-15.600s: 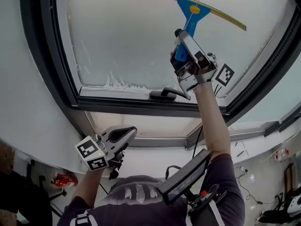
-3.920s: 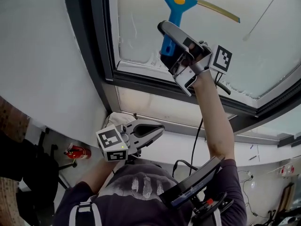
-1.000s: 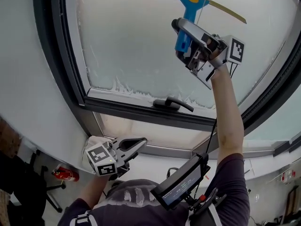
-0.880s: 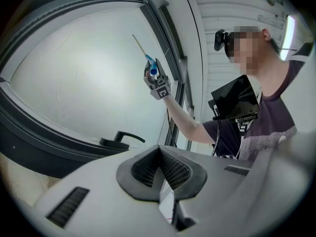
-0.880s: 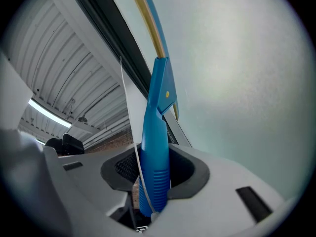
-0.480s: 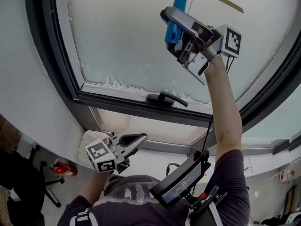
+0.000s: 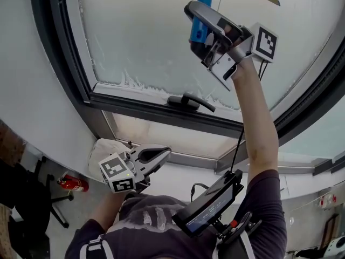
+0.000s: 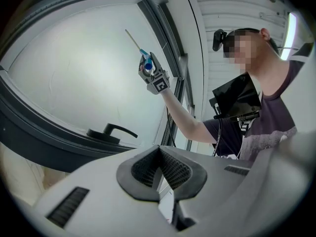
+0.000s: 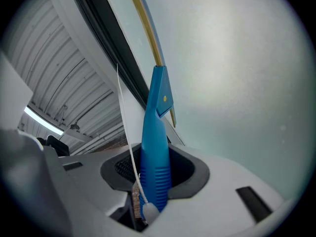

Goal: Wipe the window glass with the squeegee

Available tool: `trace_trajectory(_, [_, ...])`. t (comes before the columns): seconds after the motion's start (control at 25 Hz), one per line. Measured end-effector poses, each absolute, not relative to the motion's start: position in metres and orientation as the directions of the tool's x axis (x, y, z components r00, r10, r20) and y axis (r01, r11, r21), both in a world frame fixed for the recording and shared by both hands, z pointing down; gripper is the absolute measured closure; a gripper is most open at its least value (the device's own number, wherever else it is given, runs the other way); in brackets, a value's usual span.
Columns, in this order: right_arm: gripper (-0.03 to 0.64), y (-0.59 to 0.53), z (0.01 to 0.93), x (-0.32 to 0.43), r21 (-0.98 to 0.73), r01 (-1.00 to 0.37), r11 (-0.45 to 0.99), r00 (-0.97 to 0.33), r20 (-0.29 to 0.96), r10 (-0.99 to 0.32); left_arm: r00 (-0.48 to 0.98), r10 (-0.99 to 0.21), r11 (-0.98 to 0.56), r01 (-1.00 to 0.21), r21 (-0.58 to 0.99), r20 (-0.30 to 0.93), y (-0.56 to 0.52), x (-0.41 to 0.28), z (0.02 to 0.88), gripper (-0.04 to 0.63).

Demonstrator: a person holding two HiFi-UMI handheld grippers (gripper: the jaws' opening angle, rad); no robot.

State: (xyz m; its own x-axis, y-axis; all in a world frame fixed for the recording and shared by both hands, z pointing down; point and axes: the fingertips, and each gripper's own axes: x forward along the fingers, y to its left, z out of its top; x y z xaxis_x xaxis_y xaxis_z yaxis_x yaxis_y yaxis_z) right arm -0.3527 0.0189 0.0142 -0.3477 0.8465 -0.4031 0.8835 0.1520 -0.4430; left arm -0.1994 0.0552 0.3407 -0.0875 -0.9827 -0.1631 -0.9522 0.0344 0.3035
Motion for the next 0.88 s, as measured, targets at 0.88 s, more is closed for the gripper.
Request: trace_trajectory(0.88, [0.486,0.017,0.064,-0.357,-0.447,0.873,0.194,-0.411,-0.461,0.787,0.003,-0.991,-0.052,-0.93,0.363,-0.132,0.075,-0.198,0.354,0.589])
